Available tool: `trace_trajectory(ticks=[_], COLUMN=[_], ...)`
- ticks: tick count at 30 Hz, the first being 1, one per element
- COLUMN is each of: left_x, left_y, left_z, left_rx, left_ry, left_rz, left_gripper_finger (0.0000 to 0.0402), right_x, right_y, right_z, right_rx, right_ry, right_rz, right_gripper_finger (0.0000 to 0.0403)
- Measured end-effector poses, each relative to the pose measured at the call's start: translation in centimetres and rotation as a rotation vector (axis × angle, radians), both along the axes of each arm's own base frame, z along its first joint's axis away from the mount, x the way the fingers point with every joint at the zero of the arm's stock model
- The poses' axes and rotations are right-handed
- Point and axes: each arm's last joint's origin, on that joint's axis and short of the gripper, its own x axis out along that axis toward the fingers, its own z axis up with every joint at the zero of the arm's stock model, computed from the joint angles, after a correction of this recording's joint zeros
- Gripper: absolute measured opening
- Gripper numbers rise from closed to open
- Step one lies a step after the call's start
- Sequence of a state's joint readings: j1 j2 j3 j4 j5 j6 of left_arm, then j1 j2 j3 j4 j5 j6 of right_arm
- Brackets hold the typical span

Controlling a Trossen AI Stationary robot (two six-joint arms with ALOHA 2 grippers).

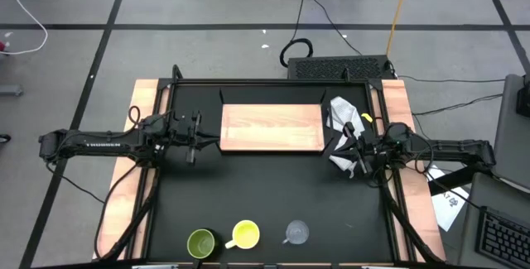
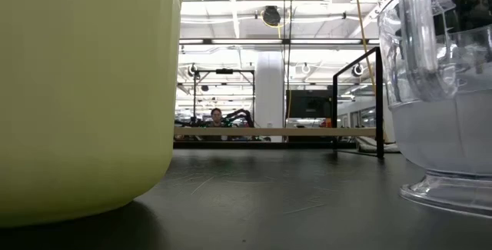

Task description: Stack small to large cups/mugs on shelf

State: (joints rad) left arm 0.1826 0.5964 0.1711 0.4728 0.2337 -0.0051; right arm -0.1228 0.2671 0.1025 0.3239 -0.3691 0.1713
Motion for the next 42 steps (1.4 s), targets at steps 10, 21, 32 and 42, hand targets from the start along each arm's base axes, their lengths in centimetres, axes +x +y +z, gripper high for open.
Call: trace_trajectory(ticks=[10,21,32,42], left_x=[0.00,0.00,0.00,0.00], left_y=[0.00,0.00,0.00,0.00], left_z=[0.00,0.00,0.00,0.01], left_rx=[0.000,0.000,0.000,0.000], left_ry=[0.000,0.000,0.000,0.000], left_rz=[0.000,0.000,0.000,0.000], left_gripper_finger=[0.0033,0.0033,0.0033,0.0033], right_x=[0.00,-0.01,-0.01,-0.04], right_y=[0.00,0.00,0.00,0.01], right_z=[0.01,0.09,0.08,0.57], right_rx=[0.000,-0.001,-0.015,-0.116], right_ry=[-0.001,-0.009,-0.012,-0.087], right_rz=[0.000,0.000,-0.001,-0.011], right_gripper_finger=[0.0000,0.0000,0.0000,0.0000])
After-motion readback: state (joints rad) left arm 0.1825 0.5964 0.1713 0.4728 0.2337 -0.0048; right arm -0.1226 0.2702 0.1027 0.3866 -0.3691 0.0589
